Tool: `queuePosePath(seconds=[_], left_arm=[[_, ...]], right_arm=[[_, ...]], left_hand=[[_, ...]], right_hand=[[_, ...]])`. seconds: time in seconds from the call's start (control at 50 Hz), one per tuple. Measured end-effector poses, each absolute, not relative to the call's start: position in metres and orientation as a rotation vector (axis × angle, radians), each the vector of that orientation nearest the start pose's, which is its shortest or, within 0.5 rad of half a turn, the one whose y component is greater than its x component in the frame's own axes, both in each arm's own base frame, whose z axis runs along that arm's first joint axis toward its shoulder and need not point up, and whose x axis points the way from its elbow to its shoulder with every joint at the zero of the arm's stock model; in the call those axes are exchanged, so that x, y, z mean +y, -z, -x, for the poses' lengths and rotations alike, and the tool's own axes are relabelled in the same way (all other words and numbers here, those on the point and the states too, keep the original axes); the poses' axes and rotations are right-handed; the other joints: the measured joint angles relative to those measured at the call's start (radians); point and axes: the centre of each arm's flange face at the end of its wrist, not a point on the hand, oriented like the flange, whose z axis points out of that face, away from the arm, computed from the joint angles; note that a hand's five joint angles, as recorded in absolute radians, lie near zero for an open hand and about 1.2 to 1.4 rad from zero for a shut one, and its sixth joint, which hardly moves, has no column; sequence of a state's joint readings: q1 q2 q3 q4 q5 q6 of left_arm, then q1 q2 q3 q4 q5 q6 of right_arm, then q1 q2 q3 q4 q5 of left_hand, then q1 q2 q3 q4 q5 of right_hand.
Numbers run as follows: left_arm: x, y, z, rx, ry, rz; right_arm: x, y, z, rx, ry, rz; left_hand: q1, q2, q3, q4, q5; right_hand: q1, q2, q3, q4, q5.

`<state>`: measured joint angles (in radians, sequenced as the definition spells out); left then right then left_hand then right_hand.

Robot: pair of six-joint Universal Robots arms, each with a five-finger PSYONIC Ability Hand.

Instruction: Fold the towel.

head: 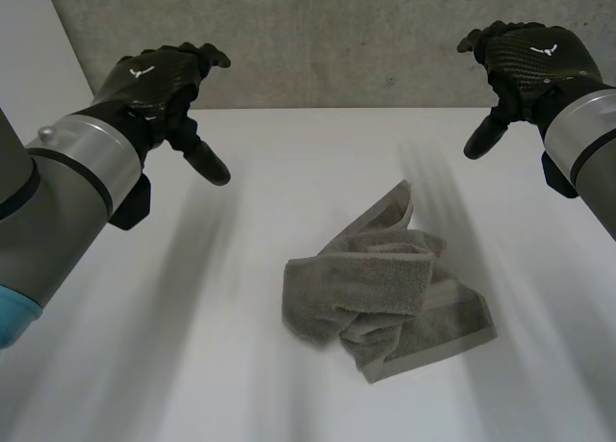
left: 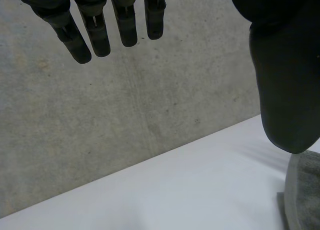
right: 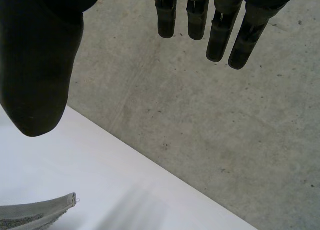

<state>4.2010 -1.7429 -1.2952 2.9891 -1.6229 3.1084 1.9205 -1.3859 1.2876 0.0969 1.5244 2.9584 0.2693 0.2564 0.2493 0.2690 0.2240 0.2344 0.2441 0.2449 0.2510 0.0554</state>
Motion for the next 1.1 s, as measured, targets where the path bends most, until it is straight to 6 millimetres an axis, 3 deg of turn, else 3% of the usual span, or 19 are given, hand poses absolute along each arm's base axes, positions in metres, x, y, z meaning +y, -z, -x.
queuePosePath(seconds=[0.1, 0.2, 0.34, 0.48, 0.58, 0.62, 0.68, 0.72, 0.8, 0.88, 0.92, 0.94, 0.96, 0.98, 1.0, 1.02, 1.04, 1.06, 1.1], left_arm=[[-0.23, -0.315, 0.285, 2.523, 2.347, -0.596], [-0.22, -0.293, 0.303, 2.581, 2.301, -0.729], [-0.205, -0.229, 0.332, 2.62, 2.069, -1.132], [-0.198, -0.177, 0.342, 2.543, 1.84, -1.445], [-0.195, -0.156, 0.346, 2.539, 1.751, -1.574], [-0.194, -0.153, 0.347, 2.546, 1.744, -1.604], [-0.195, -0.153, 0.352, 2.554, 1.762, -1.64], [-0.197, -0.155, 0.355, 2.548, 1.792, -1.652], [-0.208, -0.17, 0.365, 2.497, 1.907, -1.646], [-0.232, -0.212, 0.379, 2.335, 2.157, -1.541], [-0.247, -0.248, 0.385, 2.2, 2.335, -1.412], [-0.256, -0.273, 0.386, 2.102, 2.454, -1.305], [-0.26, -0.291, 0.386, 2.036, 2.529, -1.229], [-0.265, -0.316, 0.385, 1.936, 2.637, -1.11], [-0.268, -0.336, 0.383, 1.86, 2.713, -1.02], [-0.27, -0.367, 0.379, 1.736, 2.828, -0.872], [-0.27, -0.38, 0.376, 1.678, 2.878, -0.805], [-0.268, -0.408, 0.37, 1.554, 2.977, -0.669], [-0.261, -0.447, 0.36, 1.366, 3.106, -0.478]], right_arm=[[-0.285, -0.323, -0.248, 2.056, 2.099, 0.676], [-0.288, -0.3, -0.249, 2.155, 2.0, 0.91], [-0.269, -0.254, -0.253, 2.266, 1.657, 1.208], [-0.248, -0.224, -0.254, 2.286, 1.425, 1.241], [-0.236, -0.207, -0.253, 2.302, 1.317, 1.186], [-0.235, -0.202, -0.253, 2.308, 1.301, 1.163], [-0.238, -0.197, -0.254, 2.306, 1.308, 1.128], [-0.244, -0.199, -0.256, 2.29, 1.345, 1.115], [-0.262, -0.216, -0.263, 2.215, 1.492, 1.098], [-0.289, -0.26, -0.276, 2.027, 1.777, 1.084], [-0.301, -0.295, -0.285, 1.856, 1.981, 1.06], [-0.305, -0.321, -0.291, 1.717, 2.123, 1.028], [-0.306, -0.333, -0.293, 1.652, 2.183, 1.009], [-0.305, -0.363, -0.296, 1.483, 2.325, 0.953], [-0.304, -0.378, -0.296, 1.394, 2.391, 0.92], [-0.298, -0.408, -0.295, 1.214, 2.511, 0.848], [-0.295, -0.42, -0.295, 1.14, 2.554, 0.815], [-0.287, -0.443, -0.292, 0.992, 2.634, 0.748], [-0.275, -0.469, -0.286, 0.818, 2.713, 0.658]], left_hand=[[0.0, 0.0, 0.0, 0.0, 0.0], [0.0, 0.0, 0.0, 0.0, 0.0], [0.0, 0.0, 0.0, 0.0, 0.002], [0.004, 0.007, 0.007, 0.003, 0.036], [0.321, 0.332, 0.343, 0.328, 0.368], [0.584, 0.6, 0.614, 0.608, 0.628], [0.976, 1.099, 1.122, 1.121, 1.112], [1.104, 1.211, 1.25, 1.23, 1.228], [1.105, 1.212, 1.273, 1.239, 1.24], [1.105, 1.212, 1.275, 1.239, 1.239], [1.105, 1.212, 1.276, 1.239, 1.24], [1.105, 1.212, 1.276, 1.239, 1.24], [1.105, 1.212, 1.276, 1.239, 1.24], [1.106, 1.212, 1.277, 1.239, 1.24], [1.107, 1.212, 1.277, 1.239, 1.24], [1.111, 1.212, 1.277, 1.239, 1.241], [1.112, 1.212, 1.277, 1.239, 1.243], [1.112, 1.212, 1.278, 1.239, 1.247], [1.112, 1.212, 1.278, 1.239, 1.25]], right_hand=[[0.0, 0.0, 0.0, 0.0, 0.0], [0.0, 0.0, -0.004, 0.0, 0.0], [0.0, 0.0, -0.004, 0.0, 0.0], [0.0, 0.0, -0.004, 0.0, 0.0], [0.155, 0.145, 0.129, 0.127, 0.158], [0.327, 0.322, 0.314, 0.309, 0.342], [0.862, 0.873, 0.848, 0.843, 0.862], [1.064, 1.048, 1.038, 1.032, 1.064], [1.1, 1.07, 1.088, 1.083, 1.112], [1.1, 1.07, 1.088, 1.083, 1.112], [1.1, 1.07, 1.088, 1.083, 1.112], [1.1, 1.07, 1.088, 1.083, 1.112], [1.1, 1.07, 1.088, 1.083, 1.112], [1.1, 1.07, 1.088, 1.083, 1.112], [1.1, 1.07, 1.088, 1.083, 1.112], [1.1, 1.07, 1.088, 1.083, 1.112], [1.1, 1.07, 1.088, 1.083, 1.112], [1.1, 1.07, 1.088, 1.083, 1.112], [1.1, 1.07, 1.088, 1.083, 1.112]])
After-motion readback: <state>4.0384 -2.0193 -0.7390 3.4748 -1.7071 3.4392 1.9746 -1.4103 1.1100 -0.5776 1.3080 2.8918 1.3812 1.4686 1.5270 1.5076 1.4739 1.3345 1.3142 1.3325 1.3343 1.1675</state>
